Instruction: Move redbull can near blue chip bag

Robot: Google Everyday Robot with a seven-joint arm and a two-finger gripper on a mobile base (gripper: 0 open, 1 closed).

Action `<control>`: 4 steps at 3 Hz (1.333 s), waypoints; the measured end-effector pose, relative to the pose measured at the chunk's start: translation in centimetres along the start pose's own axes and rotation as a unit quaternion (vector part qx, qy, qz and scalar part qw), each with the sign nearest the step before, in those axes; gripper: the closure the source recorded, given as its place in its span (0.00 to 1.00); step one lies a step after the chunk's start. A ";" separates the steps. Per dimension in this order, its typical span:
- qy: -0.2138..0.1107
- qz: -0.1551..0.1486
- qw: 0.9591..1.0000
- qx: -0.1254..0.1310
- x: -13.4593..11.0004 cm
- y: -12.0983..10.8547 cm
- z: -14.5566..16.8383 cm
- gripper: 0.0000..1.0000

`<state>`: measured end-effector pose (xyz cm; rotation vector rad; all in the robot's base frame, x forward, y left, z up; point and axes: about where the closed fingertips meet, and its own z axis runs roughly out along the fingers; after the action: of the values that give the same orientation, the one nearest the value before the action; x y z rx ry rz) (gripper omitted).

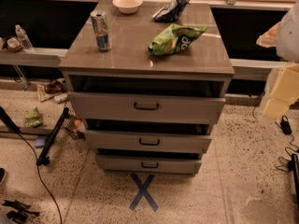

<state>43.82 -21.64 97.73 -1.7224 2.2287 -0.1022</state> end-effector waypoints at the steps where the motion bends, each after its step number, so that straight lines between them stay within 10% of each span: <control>1: -0.003 0.000 1.000 0.002 -0.1 -0.1 -0.1 0.00; 3: -0.052 0.020 0.998 0.023 -1.3 -1.3 0.5 0.00; 4: -0.150 0.093 0.984 0.034 -3.0 -3.0 2.6 0.00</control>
Offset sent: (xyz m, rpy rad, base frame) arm 0.0046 0.0026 0.0006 0.0302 -0.0145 0.0040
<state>48.02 -19.23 96.66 -1.3824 2.1211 0.1163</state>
